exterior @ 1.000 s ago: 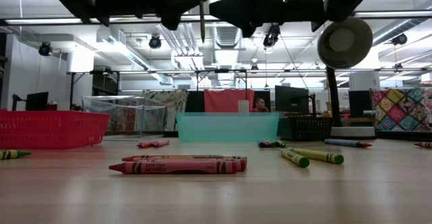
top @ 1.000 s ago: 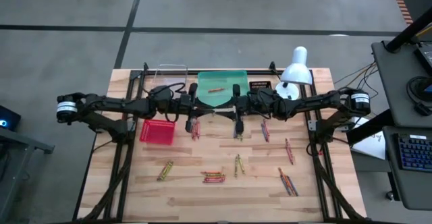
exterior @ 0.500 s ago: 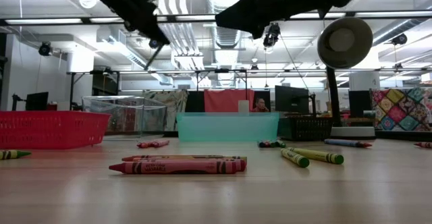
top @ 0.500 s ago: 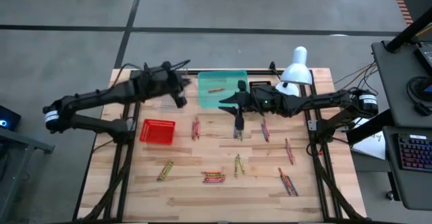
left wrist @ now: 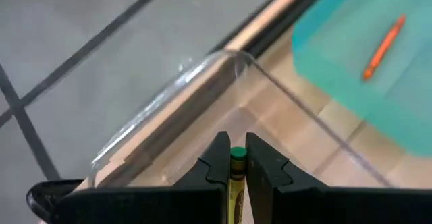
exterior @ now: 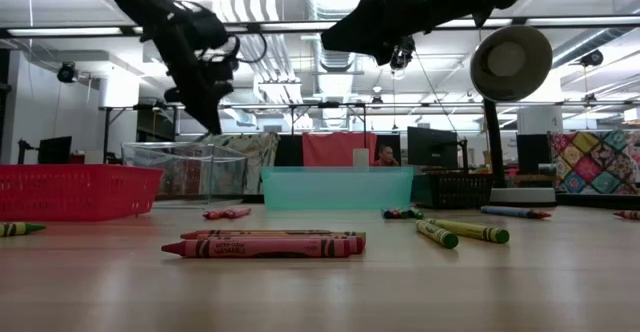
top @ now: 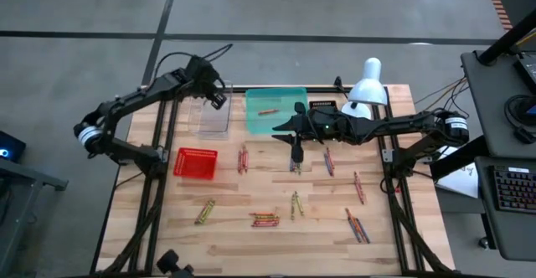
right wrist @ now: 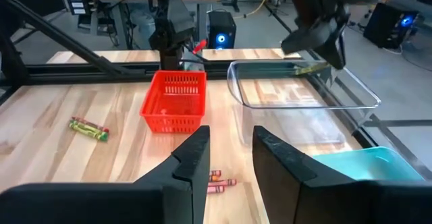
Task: Sort crayons
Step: Put the green crayon into the transparent bin
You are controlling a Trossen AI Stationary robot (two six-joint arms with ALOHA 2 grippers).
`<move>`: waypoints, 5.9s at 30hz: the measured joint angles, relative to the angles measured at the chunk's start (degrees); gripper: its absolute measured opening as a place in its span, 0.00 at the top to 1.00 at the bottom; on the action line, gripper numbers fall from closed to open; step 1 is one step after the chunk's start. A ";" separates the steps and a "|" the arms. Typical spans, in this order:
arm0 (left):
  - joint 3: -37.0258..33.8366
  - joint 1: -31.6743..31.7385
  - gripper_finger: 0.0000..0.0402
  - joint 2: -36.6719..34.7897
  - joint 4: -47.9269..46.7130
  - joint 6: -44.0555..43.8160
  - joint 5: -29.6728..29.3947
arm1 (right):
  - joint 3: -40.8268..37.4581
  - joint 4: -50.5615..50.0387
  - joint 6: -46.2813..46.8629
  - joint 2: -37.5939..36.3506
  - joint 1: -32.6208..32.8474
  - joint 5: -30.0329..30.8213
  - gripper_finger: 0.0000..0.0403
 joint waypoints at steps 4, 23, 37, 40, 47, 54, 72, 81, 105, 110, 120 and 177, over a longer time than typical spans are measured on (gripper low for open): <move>0.00 0.13 1.00 3.00 -0.37 9.37 0.08 | 0.00 -0.02 -0.02 0.00 0.00 0.00 0.75; -0.04 0.34 0.94 5.01 1.31 25.21 -2.14 | -0.02 -0.17 0.88 0.04 0.00 0.00 0.75; -0.04 0.30 0.83 5.54 1.32 22.41 -6.50 | -0.02 -1.25 1.96 0.09 0.00 0.00 0.75; -0.04 0.08 0.83 4.68 1.32 19.71 -6.43 | -0.02 -2.09 3.27 0.09 0.00 0.00 0.75; -0.11 -0.23 0.86 -0.65 1.33 9.76 5.02 | -0.07 -3.95 7.01 0.09 0.00 0.00 0.75; -3.05 -2.48 0.90 -8.88 5.60 3.85 22.93 | -0.07 -5.44 12.68 0.09 0.17 -0.94 0.77; -24.25 -18.35 0.90 -25.35 42.84 -12.18 23.27 | 11.61 -40.67 29.40 0.07 4.35 -1.01 0.82; -26.47 -22.28 0.90 -25.05 47.98 -13.36 23.25 | 14.80 -56.17 40.99 0.55 7.77 -0.98 0.82; -26.47 -22.47 0.90 -25.01 48.00 -13.53 23.23 | 14.22 -78.56 68.58 0.55 17.77 -5.29 0.82; -26.48 -22.47 0.90 -25.01 48.03 -13.71 23.21 | 14.01 -75.23 72.77 1.68 20.35 -4.89 0.82; -26.47 -22.47 0.90 -24.94 48.03 -14.80 23.21 | 15.47 -66.96 71.25 11.22 21.00 -6.99 0.82; -26.47 -22.45 0.90 -24.94 49.27 -11.96 23.23 | 28.40 -66.25 68.76 35.85 24.59 -3.65 0.89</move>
